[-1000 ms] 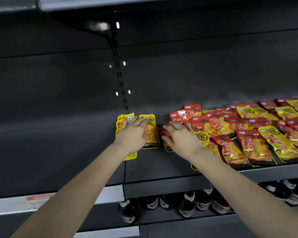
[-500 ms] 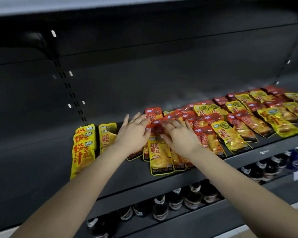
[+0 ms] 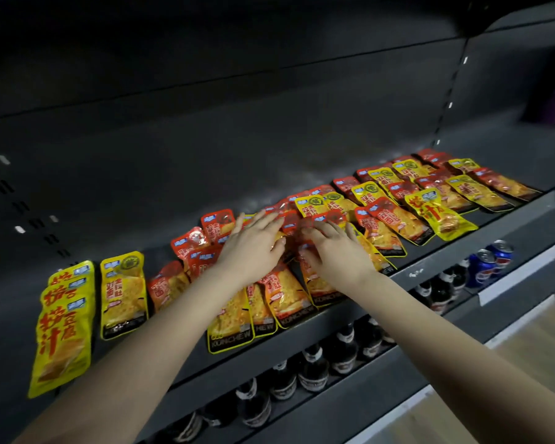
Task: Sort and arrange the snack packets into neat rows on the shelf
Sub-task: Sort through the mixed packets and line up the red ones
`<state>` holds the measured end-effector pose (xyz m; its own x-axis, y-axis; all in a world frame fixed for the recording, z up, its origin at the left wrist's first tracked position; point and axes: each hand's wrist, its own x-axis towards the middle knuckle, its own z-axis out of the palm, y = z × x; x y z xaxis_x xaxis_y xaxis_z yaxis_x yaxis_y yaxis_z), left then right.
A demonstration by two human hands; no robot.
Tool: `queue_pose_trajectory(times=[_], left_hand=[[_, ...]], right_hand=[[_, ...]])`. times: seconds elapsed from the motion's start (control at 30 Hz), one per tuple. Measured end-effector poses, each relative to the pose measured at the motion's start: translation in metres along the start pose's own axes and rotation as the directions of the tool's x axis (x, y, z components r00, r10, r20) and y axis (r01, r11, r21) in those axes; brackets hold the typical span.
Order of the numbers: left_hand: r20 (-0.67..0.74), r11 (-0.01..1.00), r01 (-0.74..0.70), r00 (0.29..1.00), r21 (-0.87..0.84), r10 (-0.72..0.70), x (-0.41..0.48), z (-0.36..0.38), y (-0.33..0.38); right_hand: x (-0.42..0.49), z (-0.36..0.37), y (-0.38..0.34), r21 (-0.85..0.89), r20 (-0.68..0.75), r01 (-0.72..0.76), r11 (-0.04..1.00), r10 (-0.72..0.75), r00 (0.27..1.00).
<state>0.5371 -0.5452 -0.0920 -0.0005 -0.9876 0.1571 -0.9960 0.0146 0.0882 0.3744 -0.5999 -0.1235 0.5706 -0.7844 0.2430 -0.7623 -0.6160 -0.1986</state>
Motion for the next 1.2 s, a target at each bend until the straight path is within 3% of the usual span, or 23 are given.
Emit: queue_pose_trajectory(times=[0.6,0.93,1.2], left_hand=[[0.121,0.996,-0.057,0.991,-0.07,0.065,0.037,0.039,0.074],[0.095,0.996,0.029,0.995,-0.09,-0.02,0.042,0.037,0.092],[0.055,0.963,0.134,0.991,-0.235,-0.125,0.049,0.03,0.104]], right_hand=[[-0.013,-0.013,0.082,0.015,0.028,-0.055,0.998,0.054,0.998],[-0.008,-0.013,0.096,0.04,0.083,0.007,0.999,-0.011,0.996],[-0.005,-0.02,0.109,0.101,0.085,0.116,0.988,-0.125,0.989]])
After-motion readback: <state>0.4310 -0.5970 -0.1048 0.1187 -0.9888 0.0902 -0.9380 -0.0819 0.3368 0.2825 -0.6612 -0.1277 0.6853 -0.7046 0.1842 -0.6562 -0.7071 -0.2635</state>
